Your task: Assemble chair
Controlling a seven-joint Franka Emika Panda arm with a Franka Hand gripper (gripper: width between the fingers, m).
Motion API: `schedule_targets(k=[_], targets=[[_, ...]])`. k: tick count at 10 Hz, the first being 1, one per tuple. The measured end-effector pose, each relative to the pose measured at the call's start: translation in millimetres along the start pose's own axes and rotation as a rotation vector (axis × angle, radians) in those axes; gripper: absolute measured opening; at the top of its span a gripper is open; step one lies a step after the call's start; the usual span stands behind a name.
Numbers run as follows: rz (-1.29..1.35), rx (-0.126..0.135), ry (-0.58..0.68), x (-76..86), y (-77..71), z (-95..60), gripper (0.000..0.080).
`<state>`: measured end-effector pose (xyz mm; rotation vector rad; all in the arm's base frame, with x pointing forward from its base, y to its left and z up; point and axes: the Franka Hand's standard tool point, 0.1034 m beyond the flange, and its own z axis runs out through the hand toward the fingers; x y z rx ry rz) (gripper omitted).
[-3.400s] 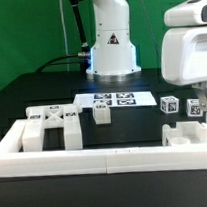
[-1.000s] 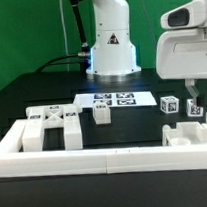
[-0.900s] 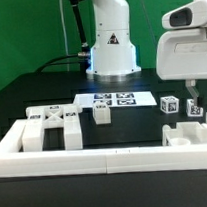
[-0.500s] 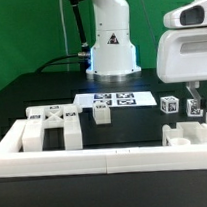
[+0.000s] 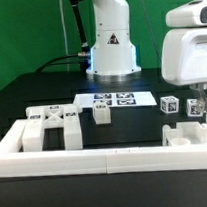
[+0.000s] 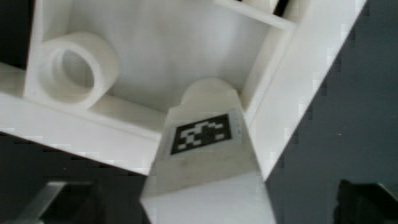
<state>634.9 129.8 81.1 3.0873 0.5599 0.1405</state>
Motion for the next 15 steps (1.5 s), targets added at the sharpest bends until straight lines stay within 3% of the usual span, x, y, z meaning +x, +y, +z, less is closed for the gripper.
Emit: schedule_targets(k=[1,3,6,8,10,15], targets=[[0.002,0.0,0.0,-0.2,0.2,0.2,0.0637],[0.002,0.0,0.0,-0.2,0.2,0.3,0.0282],[0.138,0.017,0.0,-1.0,2.8,0.7,0.0285],[0.379,0.029,-0.002,-1.0,2.3,1.0,0.0286],[0.694,0.022,-0.007,-1.5,2.5,1.4,0.0287],[1.198,0.033,-0.002,-0.6,3.6,2.2,0.0288]])
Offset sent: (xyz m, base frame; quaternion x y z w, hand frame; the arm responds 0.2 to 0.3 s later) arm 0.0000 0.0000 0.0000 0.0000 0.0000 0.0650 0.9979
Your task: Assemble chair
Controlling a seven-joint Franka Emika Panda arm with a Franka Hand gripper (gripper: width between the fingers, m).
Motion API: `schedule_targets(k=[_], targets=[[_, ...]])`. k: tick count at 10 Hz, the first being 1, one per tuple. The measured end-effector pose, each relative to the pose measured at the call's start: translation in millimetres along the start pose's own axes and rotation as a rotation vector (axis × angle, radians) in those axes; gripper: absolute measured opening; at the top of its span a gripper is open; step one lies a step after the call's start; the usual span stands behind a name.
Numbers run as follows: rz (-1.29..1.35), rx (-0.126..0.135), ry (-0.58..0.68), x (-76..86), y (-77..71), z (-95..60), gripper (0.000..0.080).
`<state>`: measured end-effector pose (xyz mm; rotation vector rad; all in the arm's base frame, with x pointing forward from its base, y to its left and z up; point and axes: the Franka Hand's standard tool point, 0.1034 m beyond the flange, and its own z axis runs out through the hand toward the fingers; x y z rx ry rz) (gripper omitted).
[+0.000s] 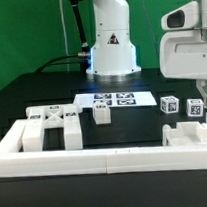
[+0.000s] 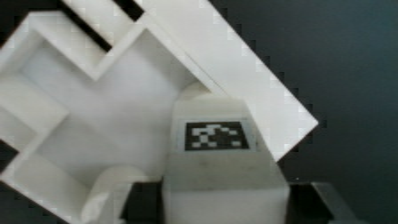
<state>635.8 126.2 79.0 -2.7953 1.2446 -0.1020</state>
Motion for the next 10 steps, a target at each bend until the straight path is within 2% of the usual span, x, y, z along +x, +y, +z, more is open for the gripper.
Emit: schedule_targets(k=[2,3,4,5,6,10], targets=[[0.06,0.0,0.0,0.0,0.1,-0.1,0.0288],[0.044,-0.001,-0.001,-0.3,0.1,0.3,0.0355],[0.017,-0.002,-0.002,-0.7,0.0,0.3,0.0355],[0.008,-0.005,-0.005,-1.6,-0.5,-0.1,0.0552],[-0.033,-0.01,-0.008,-2.1,-0.3,-0.3,0.0622],[-0.468,-0.019,-0.004,-5.2,-1.5,-0.1,0.0649]])
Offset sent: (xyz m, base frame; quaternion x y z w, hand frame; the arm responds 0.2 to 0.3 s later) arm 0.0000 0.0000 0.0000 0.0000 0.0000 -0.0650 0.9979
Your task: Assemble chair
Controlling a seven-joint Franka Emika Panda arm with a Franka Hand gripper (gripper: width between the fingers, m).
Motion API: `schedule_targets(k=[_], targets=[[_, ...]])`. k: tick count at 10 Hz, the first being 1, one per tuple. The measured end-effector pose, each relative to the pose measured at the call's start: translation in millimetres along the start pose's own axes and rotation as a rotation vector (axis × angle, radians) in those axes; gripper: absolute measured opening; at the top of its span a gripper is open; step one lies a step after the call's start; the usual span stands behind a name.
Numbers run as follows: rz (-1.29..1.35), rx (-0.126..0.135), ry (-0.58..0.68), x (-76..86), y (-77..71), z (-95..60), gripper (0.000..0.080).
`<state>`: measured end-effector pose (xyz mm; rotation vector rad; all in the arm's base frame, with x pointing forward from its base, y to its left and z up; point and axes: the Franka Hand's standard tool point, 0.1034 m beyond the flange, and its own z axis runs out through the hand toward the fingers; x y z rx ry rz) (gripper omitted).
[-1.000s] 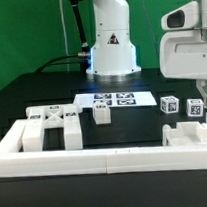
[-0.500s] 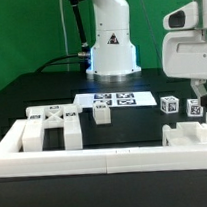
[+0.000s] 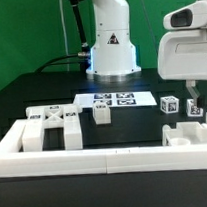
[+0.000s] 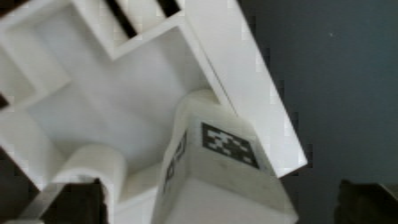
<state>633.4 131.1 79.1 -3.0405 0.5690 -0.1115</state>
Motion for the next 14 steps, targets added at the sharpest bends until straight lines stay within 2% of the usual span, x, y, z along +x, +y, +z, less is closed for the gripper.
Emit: schedule_targets(k=[5,10,11,12,13,14], targets=[[-0.498,-0.007,0.002,1.1,1.5,0.2,0.0649],[-0.809,-0.021,0.003,1.7,2.9,0.4,0.0649],[-0.803,-0.021,0.003,1.7,2.9,0.4,0.0561],[-0.794,-0.02,0.003,1.8,3.0,0.5,0.0379],[-0.774,-0.02,0.003,1.8,3.0,0.5,0.0379],[-0.774,-0.02,0.003,2.0,3.2,0.4,0.0287]])
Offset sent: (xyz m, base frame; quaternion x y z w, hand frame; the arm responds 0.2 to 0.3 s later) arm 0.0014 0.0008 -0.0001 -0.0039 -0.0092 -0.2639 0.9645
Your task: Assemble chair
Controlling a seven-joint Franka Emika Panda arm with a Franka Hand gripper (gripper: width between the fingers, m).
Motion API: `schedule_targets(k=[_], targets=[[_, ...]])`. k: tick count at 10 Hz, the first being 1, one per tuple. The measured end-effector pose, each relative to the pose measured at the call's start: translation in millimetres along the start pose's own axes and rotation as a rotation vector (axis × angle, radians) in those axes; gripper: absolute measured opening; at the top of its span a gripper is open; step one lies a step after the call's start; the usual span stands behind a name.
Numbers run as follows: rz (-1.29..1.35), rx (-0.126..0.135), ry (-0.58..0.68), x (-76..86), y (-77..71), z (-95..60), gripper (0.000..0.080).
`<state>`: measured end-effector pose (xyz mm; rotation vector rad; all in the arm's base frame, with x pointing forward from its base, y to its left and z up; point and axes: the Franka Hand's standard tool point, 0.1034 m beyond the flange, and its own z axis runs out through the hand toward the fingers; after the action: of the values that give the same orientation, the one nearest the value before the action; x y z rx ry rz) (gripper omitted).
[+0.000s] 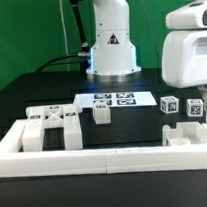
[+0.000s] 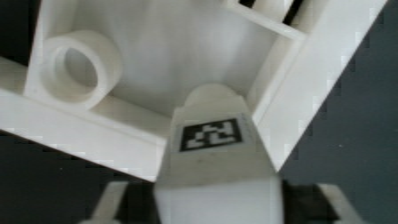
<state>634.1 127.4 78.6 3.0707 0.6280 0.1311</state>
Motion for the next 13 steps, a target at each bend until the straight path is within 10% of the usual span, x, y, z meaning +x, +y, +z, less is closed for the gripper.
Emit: schedule_targets(k=[13], targets=[[1.206,0.041,-0.01,0.1,0.0,0.4,0.029]])
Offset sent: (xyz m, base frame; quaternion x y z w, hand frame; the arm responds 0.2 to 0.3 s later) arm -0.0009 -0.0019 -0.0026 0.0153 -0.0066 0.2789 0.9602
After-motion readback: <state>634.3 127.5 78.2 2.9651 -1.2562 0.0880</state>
